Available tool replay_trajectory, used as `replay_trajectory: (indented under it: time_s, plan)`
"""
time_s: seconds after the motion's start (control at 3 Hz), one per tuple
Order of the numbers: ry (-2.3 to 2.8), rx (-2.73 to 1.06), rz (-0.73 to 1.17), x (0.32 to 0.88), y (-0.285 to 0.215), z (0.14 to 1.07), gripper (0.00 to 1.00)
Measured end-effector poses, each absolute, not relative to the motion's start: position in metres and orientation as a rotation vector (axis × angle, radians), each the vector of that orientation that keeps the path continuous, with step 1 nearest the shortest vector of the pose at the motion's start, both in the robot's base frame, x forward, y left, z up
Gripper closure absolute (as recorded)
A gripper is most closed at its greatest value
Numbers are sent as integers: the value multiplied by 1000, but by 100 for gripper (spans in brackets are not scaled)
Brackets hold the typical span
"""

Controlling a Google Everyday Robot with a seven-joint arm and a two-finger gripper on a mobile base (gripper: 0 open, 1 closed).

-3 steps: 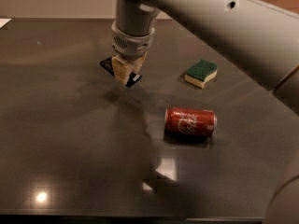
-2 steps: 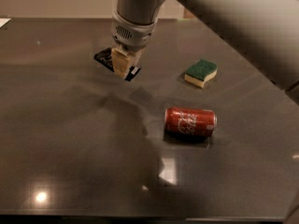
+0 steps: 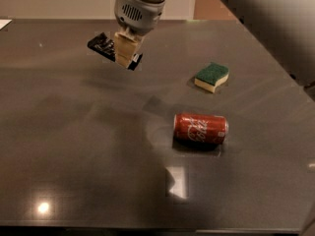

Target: Pick rxbar chocolate

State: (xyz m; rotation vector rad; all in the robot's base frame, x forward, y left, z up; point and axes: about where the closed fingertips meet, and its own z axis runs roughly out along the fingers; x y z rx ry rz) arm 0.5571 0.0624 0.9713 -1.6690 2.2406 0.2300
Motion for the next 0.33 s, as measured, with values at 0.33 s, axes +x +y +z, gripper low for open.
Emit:
replay_trajectory:
  time_s: [0.33]
  plan:
    - [2240,-1668,230,557,63,971,100]
